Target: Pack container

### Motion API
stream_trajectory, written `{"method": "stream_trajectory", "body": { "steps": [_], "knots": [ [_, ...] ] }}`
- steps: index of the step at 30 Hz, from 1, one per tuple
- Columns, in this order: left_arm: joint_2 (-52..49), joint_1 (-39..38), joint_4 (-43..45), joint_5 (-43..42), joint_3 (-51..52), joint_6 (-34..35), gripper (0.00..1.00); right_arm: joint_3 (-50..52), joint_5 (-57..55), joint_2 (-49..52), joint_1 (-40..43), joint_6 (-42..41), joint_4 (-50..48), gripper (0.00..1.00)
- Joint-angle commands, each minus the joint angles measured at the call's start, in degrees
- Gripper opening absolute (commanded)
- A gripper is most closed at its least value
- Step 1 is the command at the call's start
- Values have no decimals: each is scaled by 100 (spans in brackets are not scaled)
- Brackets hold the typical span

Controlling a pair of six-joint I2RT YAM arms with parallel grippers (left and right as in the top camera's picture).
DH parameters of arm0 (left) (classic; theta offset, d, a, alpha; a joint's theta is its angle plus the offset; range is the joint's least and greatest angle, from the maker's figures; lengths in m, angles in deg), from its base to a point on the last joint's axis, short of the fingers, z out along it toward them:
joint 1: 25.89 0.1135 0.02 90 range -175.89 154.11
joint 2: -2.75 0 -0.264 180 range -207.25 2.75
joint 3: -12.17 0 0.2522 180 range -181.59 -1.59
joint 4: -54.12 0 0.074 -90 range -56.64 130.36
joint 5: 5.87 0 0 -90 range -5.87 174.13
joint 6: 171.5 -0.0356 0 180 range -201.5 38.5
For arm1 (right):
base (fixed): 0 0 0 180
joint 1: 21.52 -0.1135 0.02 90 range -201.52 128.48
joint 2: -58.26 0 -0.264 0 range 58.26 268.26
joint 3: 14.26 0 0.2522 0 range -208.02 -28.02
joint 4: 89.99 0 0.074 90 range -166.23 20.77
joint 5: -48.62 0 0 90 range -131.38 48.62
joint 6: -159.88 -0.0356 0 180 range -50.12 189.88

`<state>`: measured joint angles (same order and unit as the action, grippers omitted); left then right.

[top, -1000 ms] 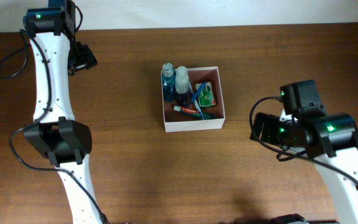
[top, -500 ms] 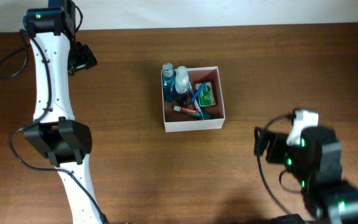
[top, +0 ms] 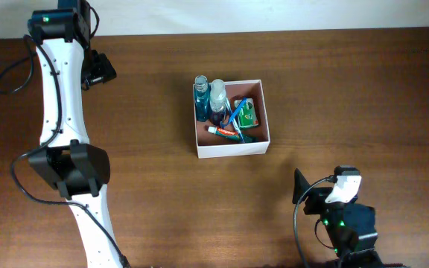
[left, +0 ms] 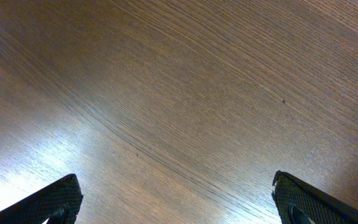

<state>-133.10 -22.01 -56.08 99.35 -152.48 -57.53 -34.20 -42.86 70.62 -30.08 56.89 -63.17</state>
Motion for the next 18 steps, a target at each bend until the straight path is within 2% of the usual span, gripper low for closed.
{"method": "stream_trajectory", "body": {
  "steps": [1,5,10,18],
  "knots": [
    [173,15,-4,-2,11,-48,99,387,-24,-195,79,83,-433,99],
    [173,15,-4,-2,11,-48,99,398,-11,-221,302,125,-466,99],
    [173,15,-4,0,11,-48,99,398,236,-667,595,684,-452,99],
    [173,15,-4,-2,11,-48,99,398,234,-1220,612,828,-452,99]
  ]
}}
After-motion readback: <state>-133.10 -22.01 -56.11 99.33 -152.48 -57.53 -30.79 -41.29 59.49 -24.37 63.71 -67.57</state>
